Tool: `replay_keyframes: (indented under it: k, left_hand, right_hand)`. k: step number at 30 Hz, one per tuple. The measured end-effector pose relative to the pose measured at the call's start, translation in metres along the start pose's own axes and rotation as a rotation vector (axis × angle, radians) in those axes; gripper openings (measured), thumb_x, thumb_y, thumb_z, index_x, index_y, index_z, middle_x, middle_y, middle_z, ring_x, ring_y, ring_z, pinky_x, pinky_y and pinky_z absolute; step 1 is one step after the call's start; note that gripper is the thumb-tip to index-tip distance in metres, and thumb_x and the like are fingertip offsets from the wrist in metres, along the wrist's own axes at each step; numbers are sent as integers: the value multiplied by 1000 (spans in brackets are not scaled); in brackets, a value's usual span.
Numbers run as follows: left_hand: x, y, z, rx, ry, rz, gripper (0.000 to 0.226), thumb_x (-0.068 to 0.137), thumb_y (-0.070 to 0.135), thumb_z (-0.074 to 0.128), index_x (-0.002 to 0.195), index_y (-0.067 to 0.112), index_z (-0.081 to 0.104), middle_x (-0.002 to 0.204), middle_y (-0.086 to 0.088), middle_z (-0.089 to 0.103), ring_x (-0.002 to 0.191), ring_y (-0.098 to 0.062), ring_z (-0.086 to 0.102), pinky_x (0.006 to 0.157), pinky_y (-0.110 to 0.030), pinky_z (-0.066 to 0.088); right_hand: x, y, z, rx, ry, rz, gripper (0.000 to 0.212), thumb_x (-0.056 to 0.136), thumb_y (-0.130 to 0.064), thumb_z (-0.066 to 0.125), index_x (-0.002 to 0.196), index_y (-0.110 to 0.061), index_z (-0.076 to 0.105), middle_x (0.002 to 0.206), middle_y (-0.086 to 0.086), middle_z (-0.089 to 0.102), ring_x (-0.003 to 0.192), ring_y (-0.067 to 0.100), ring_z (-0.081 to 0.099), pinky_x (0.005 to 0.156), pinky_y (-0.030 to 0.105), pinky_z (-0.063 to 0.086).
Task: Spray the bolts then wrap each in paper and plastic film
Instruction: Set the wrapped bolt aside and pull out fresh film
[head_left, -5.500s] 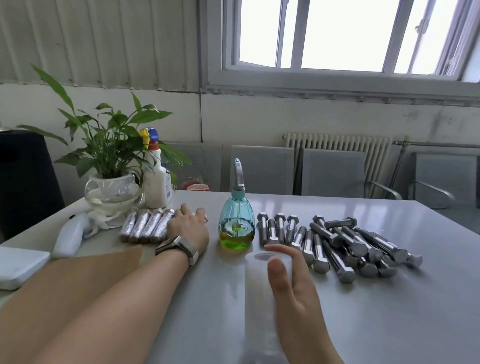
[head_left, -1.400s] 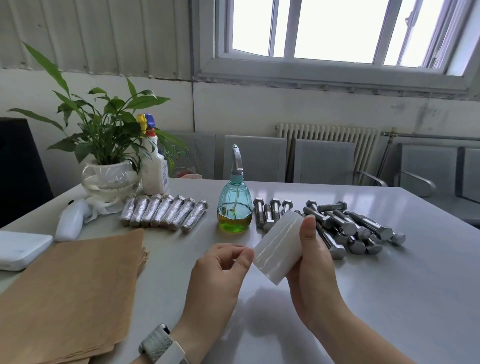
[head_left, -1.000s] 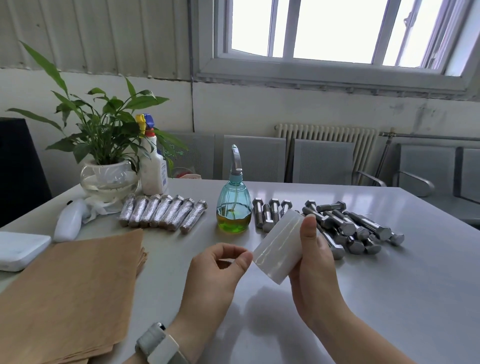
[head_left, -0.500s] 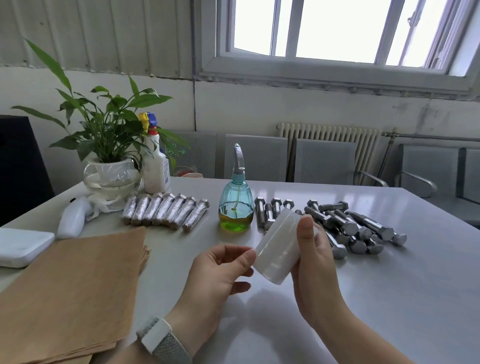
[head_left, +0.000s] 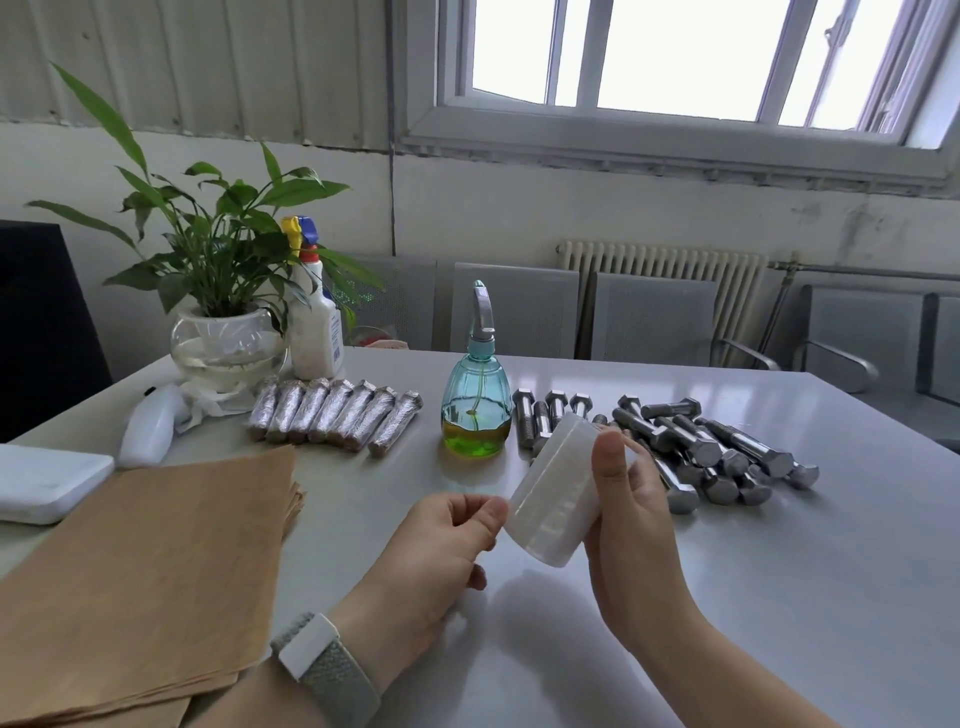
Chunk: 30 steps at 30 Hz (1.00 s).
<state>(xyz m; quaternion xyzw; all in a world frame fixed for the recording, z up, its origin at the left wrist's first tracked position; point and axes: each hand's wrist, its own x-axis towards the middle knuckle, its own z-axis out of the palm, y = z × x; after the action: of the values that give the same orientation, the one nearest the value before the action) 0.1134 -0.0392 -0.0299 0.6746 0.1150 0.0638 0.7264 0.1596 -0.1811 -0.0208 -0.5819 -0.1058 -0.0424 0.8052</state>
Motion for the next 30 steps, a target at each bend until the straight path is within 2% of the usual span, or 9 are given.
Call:
replay_keyframes:
  k: [4,8,10,14,19,21,24,27,30]
  left_hand:
    - [4,7,-7,226,157,249,14,97,29,56,86,21,61,75,4,62,51,-3,49,55,-14,42]
    - [2,13,-17,284,164,435,7,91,28,65,85,24,65,78,9,69,67,-4,60,61,-13,47]
    - [0,13,-17,305,102,407,3,87,30,70,86,27,71,77,10,70,69,-5,61,61,-18,49]
    - [-2,11,-13,151,13,295,18,70,41,79,83,28,78,78,-10,72,66,-10,58,55,-21,46]
    - [-1,6,-6,-80,23,96,15,63,32,83,72,22,77,67,2,69,61,-5,61,49,-20,44]
    - [-1,4,-4,-147,4,18,14,62,33,81,71,23,78,67,4,68,61,-3,61,48,-21,44]
    - [4,1,-4,-135,23,-22,13,79,26,77,69,18,78,63,9,65,55,-2,56,48,-21,44]
    - [8,3,-9,78,144,152,13,91,26,67,81,18,70,71,11,69,59,-3,55,54,-13,44]
    - [8,11,-17,285,260,423,10,95,26,58,86,24,59,79,9,70,68,2,59,60,-5,41]
  right_hand:
    - [1,-4,-2,120,-19,35,90,63,-73,74,125,-11,54,100,4,65,91,15,67,75,34,58]
    - [1,-6,-4,195,-42,69,75,74,-56,63,130,-7,51,103,5,66,97,18,67,79,35,59]
    - [1,-7,-4,184,-39,68,74,76,-55,61,131,-7,50,104,5,67,100,20,67,86,41,58]
    - [0,-8,-3,166,-27,67,74,76,-56,60,131,-7,49,112,11,64,108,28,65,93,47,55]
    - [1,-6,-4,184,-30,74,78,77,-56,62,133,-3,47,106,9,64,102,24,64,86,42,56]
    - [2,-5,-5,177,-13,75,87,70,-65,71,131,-7,49,104,5,66,100,21,66,85,40,58]
    - [2,-5,-3,173,-17,102,103,48,-75,81,125,-12,53,102,3,69,97,18,68,78,35,58]
    - [3,-2,-5,187,-24,147,85,55,-61,87,120,-16,54,108,7,68,94,16,70,74,32,59]
    - [2,-2,-8,29,-103,203,71,62,-44,90,118,-19,55,109,7,67,86,15,72,68,27,58]
